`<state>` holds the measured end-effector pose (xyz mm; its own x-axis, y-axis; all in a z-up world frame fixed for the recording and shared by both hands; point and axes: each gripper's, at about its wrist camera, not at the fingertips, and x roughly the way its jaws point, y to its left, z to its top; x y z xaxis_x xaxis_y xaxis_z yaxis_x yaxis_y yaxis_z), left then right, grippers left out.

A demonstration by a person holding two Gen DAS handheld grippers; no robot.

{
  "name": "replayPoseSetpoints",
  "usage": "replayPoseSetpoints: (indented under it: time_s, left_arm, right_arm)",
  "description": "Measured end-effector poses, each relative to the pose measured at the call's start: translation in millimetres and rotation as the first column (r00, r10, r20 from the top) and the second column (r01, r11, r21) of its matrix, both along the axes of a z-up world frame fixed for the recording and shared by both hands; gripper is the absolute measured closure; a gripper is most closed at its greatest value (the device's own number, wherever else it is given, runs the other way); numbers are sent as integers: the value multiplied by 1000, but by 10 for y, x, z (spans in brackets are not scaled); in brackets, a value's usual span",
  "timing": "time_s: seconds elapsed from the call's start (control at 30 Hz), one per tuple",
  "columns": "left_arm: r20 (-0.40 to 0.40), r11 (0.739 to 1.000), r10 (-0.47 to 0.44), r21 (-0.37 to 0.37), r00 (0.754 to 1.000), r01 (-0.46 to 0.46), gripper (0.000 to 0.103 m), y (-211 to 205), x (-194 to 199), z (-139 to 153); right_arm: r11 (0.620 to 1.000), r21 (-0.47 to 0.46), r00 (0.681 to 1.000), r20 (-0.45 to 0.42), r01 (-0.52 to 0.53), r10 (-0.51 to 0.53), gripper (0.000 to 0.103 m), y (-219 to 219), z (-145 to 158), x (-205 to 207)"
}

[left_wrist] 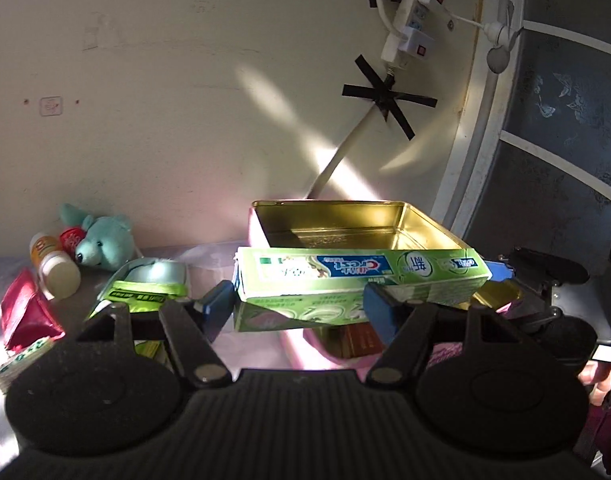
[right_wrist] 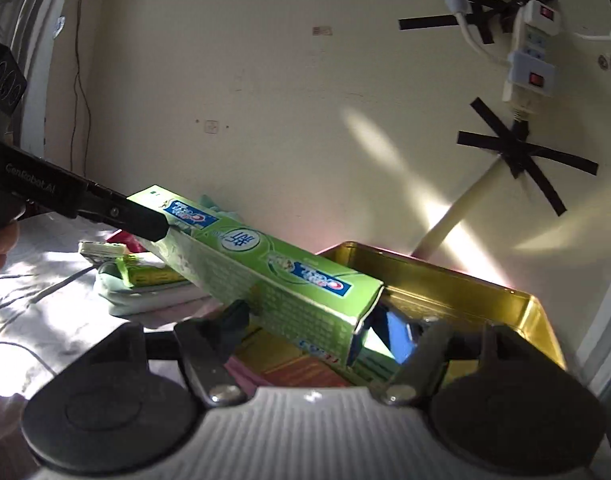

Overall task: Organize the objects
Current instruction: 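Carry the toothpaste box into the pink tin and open the left gripper, then grasp the small green-white tissue pack with the right gripper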

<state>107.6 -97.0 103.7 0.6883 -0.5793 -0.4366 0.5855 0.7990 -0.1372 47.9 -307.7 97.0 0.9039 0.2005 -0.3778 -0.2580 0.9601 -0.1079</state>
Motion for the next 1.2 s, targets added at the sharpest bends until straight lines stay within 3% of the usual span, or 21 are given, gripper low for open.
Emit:
replayPoseSetpoints:
  time_s: [0.13,0.23,0.4,0.63,0.87,1.07,1.2]
  left_arm:
    - [-29,999,-47,19,998,47,30,-623,326,-113]
    - [-88,999,-32,2,996,32,32,-890,578,-224]
    - [-142,999,23,28,990,-20,32,-1032,686,-327]
    - [-83,999,18,33,996,-15,32,-767,188,-246]
    - [-11,999,15,51,1000,-15,31,-313,-400,-348]
    - [30,981,132,136,991,-135,31,148,-595,-567]
    - [12,951,261,170,965,-259,31,501,-552,-695]
  right_arm:
    - [995,1,993,-62,98,-97,34,-499,-50,301]
    - [985,-42,977,-123,168,-172,32,-720,-144,549]
    - [971,-40,970,-63,234,-236,31,-761,-205,588]
    - [953,141,961,33,267,-274,31,-780,-105,212]
    - [935,308,969,113,174,-218,30,-528,-33,-218]
    - [946,317,981,152,65,-118,29,-77,-63,-466]
    - [963,269,991,136,-23,-15,29,300,-135,-516]
